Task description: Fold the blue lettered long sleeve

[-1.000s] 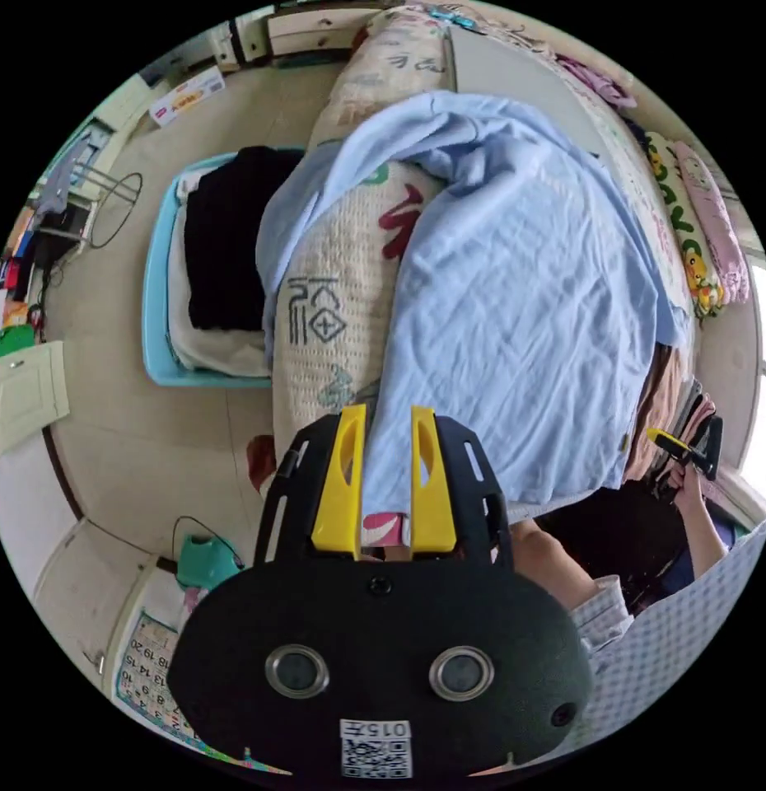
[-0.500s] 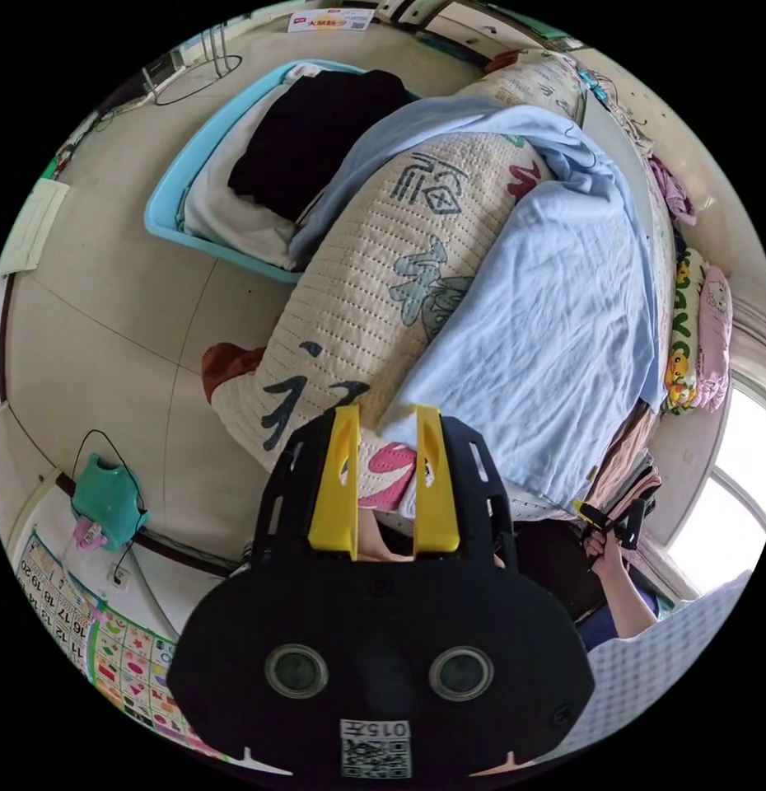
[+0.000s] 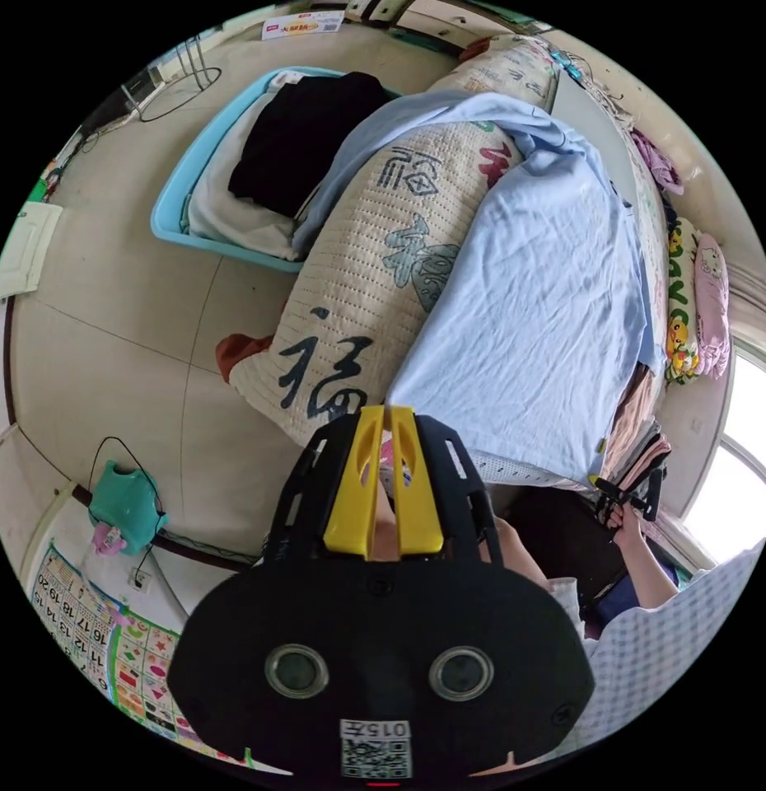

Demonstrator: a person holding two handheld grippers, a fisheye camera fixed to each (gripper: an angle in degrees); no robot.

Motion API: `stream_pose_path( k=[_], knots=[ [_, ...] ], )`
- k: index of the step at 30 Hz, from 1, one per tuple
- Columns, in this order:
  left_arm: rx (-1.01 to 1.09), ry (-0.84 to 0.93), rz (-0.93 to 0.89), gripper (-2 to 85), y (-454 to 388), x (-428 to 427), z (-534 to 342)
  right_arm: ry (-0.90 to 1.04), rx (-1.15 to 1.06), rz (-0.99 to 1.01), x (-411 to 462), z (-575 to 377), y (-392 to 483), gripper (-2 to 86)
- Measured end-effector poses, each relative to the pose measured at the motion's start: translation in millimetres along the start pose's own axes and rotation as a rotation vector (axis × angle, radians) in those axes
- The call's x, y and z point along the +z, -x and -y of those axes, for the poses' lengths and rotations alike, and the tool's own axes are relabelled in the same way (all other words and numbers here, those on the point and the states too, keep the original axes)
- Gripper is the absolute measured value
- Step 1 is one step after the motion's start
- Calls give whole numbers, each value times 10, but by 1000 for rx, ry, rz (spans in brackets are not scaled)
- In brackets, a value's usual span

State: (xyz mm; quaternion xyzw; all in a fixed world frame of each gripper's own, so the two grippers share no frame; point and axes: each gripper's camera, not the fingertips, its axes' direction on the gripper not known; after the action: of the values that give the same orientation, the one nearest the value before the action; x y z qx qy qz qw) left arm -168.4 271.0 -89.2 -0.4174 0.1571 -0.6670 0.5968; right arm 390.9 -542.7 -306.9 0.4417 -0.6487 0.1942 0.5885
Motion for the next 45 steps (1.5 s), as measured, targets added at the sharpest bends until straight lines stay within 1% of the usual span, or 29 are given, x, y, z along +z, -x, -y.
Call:
stream_pose_path(
  k=[3,5,9,12,13,15,16,18,20,21,23,24,26,27,29,30,32,35,36,38,40,42,45],
  knots=[
    [-37,-12,-2,3,148,278,3,10,14,-3,143,-57,26,2],
    [-99,6,2,4,255,580,76,7,41,5,234,-98,39,7],
    [-149,55,51,6,308,894,230,-27,136,95,272,-327,-46,27],
    [-124,124,110,10,371,1032,363,-43,154,131,170,-600,-139,43],
    [-119,135,164,12,383,1042,414,-55,158,136,123,-658,-163,43],
    [-68,128,242,15,304,1030,522,-147,177,140,-177,-874,-281,26],
    [-6,104,266,17,167,1012,617,-174,184,136,-274,-917,-317,23],
    [121,63,273,22,-171,1014,804,-296,188,110,-696,-1024,-469,17],
    [309,2,247,34,-829,1120,1108,-381,179,102,-997,-1012,-607,20],
    [360,-11,232,37,-1027,1170,1187,-422,178,116,-1167,-953,-713,28],
    [567,-54,152,55,-1905,1452,1469,-496,159,140,-1400,-825,-833,52],
    [613,-67,124,59,-2132,1537,1528,-551,139,145,-1534,-726,-866,73],
    [752,-115,-7,73,-2996,1900,1742,-595,106,190,-1665,-540,-891,99],
    [780,-125,-44,75,-3198,1997,1792,-610,77,239,-1706,-417,-899,107],
    [851,-133,-175,82,-3942,2379,2002,-634,71,295,-1721,-276,-927,112],
    [868,-131,-209,84,-4111,2472,2053,-647,80,326,-1715,-211,-951,114],
    [930,-98,-308,91,-4714,2862,2247,-660,78,360,-1700,-157,-950,109],
    [1038,-16,-299,99,-5323,3357,2436,-671,29,341,-1713,-206,-748,59],
    [1066,-1,-297,100,-5414,3432,2458,-704,1,309,-1760,-308,-602,31],
    [1144,-1,-284,103,-5626,3647,2519,-771,-84,303,-1858,-515,-333,20],
    [1168,8,-248,107,-5667,3798,2594,-796,-198,303,-1917,-716,-6,14],
    [1160,20,-173,114,-5628,3984,2706,-760,-335,317,-1842,-910,431,10],
    [1123,84,-45,121,-5441,4437,2932,-647,-393,325,-1539,-1004,785,8]
  ],
)
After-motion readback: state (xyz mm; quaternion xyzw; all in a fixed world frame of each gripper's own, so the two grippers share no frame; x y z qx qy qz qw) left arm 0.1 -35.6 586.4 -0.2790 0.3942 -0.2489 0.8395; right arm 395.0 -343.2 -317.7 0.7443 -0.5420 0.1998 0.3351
